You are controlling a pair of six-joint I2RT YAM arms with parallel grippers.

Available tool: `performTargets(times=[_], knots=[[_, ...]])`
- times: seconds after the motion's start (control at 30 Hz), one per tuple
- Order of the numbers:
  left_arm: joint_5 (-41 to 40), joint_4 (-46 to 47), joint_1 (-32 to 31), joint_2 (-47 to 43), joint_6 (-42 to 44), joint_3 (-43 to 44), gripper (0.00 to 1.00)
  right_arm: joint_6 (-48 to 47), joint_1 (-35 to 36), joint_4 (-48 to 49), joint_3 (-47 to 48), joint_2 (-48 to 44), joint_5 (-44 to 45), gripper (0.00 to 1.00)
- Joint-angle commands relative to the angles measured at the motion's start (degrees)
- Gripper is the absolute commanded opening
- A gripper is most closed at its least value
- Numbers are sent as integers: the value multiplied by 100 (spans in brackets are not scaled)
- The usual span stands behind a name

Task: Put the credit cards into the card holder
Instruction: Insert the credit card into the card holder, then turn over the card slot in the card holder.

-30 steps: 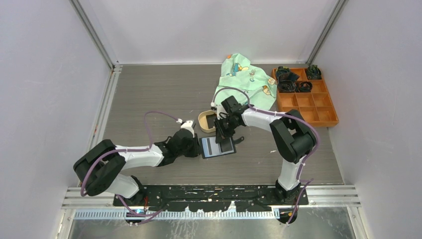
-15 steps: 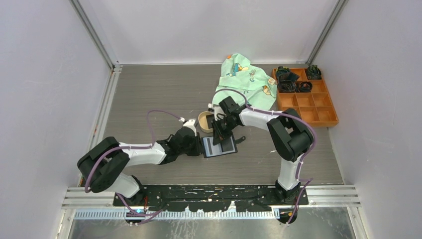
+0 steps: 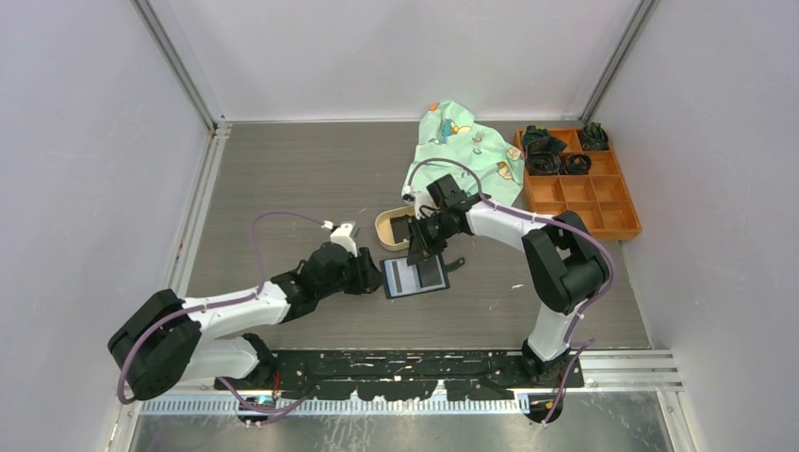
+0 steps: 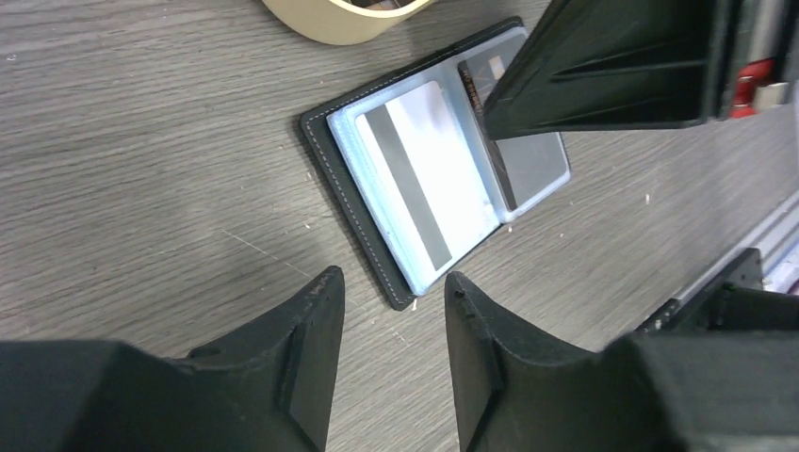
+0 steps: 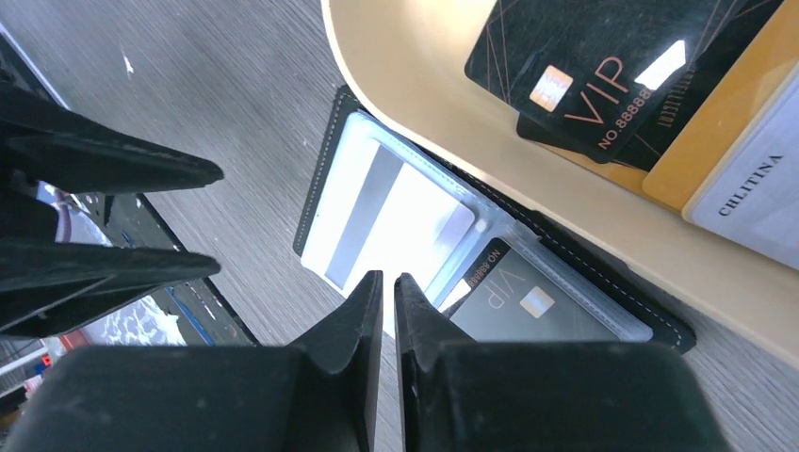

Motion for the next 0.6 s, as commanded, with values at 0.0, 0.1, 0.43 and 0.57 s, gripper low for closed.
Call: performTargets(times=[0.0,0.1,0.43,0.57], knots=[[447,870,100,-180,-218,-243,46,-41,41,-6,126,191,95,15],[812,1342,206,37,-433,-278,46,-57,42,-122,207,359,163,15],[1491,2921,457,1450,-1175,-226,41,-76,61,-325,334,670,403,13],[1411,2736,485,1632,-1211,-127,41,-76,68,-354,344,700,452,13]])
